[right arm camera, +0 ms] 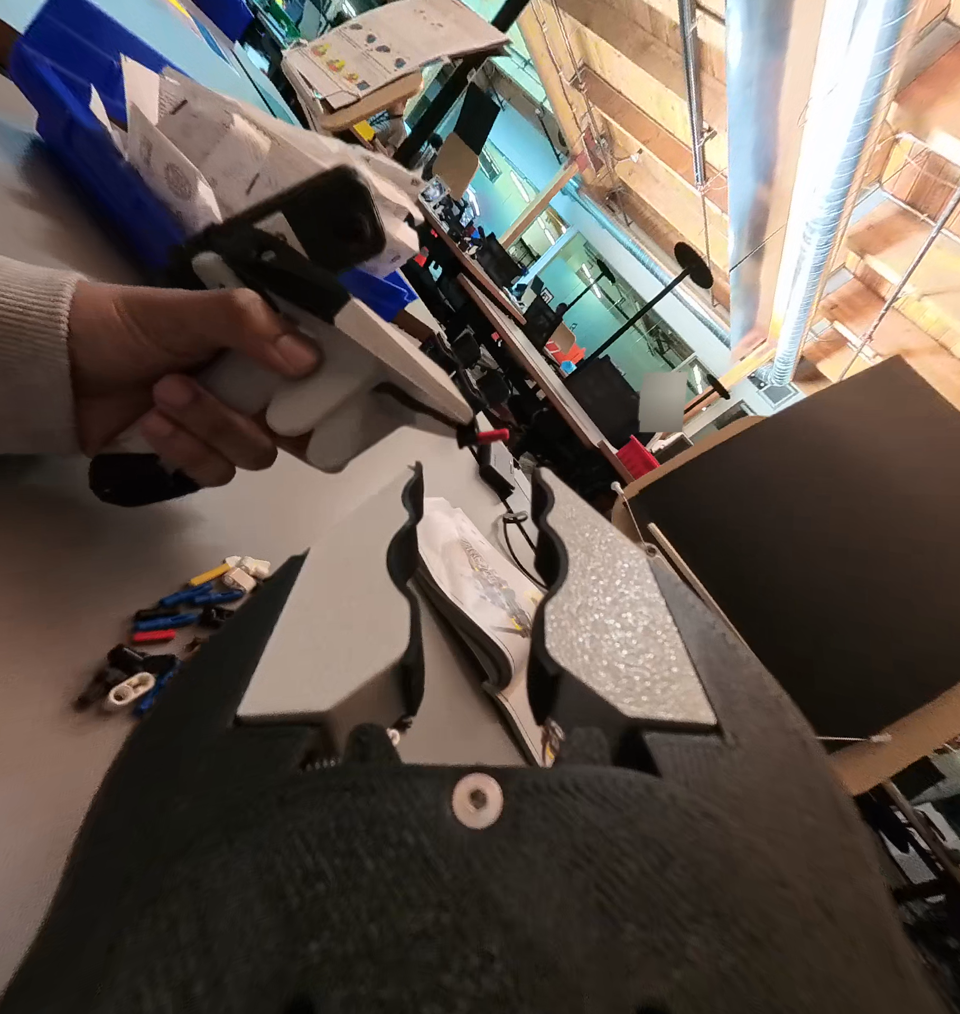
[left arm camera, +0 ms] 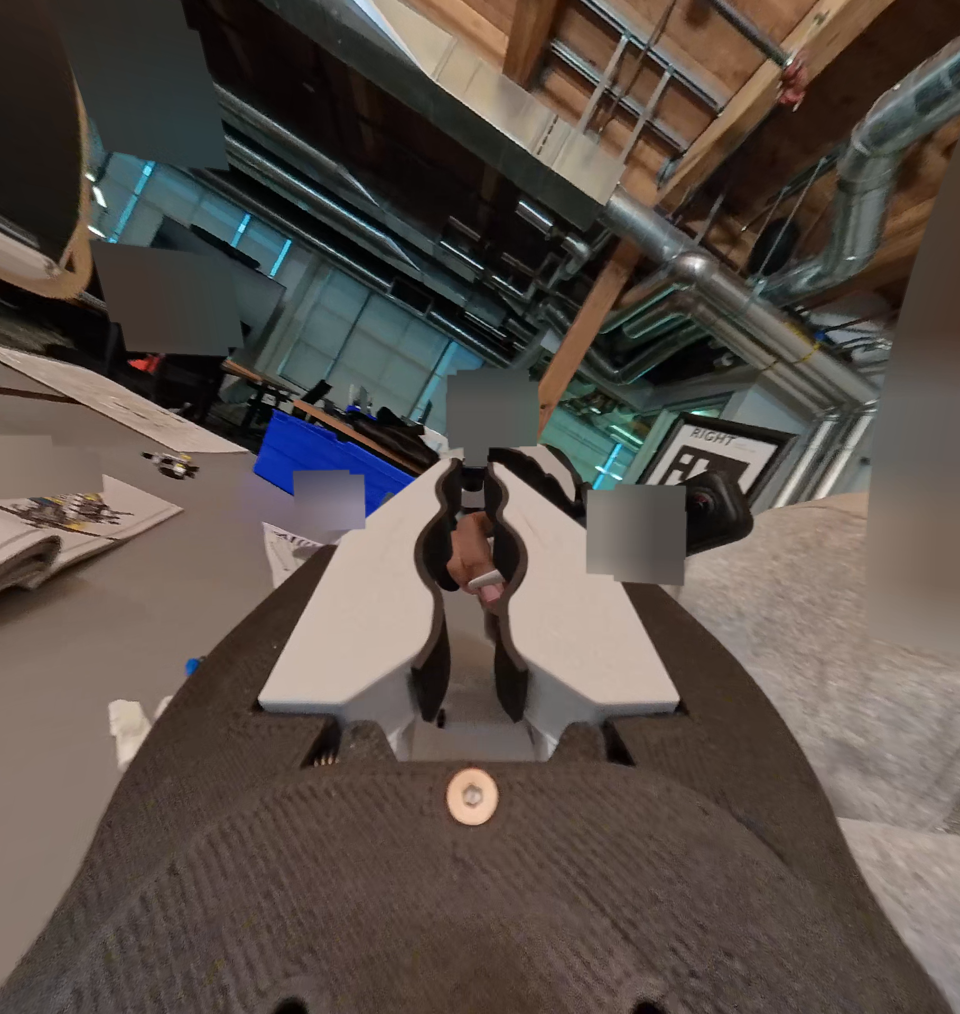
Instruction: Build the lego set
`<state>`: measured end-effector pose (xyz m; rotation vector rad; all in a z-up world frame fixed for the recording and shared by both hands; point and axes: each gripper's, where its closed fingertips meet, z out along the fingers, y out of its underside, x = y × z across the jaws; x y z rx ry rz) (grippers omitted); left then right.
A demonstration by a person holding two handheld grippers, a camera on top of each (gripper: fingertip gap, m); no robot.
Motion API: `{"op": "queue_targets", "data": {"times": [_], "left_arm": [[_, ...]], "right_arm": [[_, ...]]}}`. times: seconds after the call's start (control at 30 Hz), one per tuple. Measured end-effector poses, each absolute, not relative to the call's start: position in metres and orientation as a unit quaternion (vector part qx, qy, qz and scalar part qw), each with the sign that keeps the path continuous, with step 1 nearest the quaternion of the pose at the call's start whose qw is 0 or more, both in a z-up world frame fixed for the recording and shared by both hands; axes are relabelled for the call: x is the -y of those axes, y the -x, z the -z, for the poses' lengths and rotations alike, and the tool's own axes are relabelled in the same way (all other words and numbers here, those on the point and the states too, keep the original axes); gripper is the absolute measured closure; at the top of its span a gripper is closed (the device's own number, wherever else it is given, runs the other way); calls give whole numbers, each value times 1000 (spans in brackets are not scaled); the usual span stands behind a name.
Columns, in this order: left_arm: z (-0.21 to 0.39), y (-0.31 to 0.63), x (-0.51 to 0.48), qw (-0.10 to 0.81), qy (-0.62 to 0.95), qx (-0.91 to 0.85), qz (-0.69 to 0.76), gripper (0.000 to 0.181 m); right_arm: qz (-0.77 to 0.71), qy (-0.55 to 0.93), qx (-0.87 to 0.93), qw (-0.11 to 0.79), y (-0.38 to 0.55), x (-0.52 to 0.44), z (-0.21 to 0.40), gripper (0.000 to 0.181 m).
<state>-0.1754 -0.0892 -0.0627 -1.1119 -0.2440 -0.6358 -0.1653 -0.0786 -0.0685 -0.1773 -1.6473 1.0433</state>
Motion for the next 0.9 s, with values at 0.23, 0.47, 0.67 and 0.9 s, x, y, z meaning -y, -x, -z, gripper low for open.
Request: {"op": "queue_targets", "data": {"times": [0.23,0.47,0.67,0.9], "left_arm": [[59,169,91,782,492,106,367,175],[62,159,87,764,503,91,393,175],[62,157,87,761,503,86,399,175],[63,156,85,756,508,86,402,176]], "right_arm": [[-410,41,689,596,160,84,67,143],[-390,32,693,605,162,91,67,144],[-389,30,693,606,163,91,67,148],[-387,30,692,609,164,88,65,156]]}}
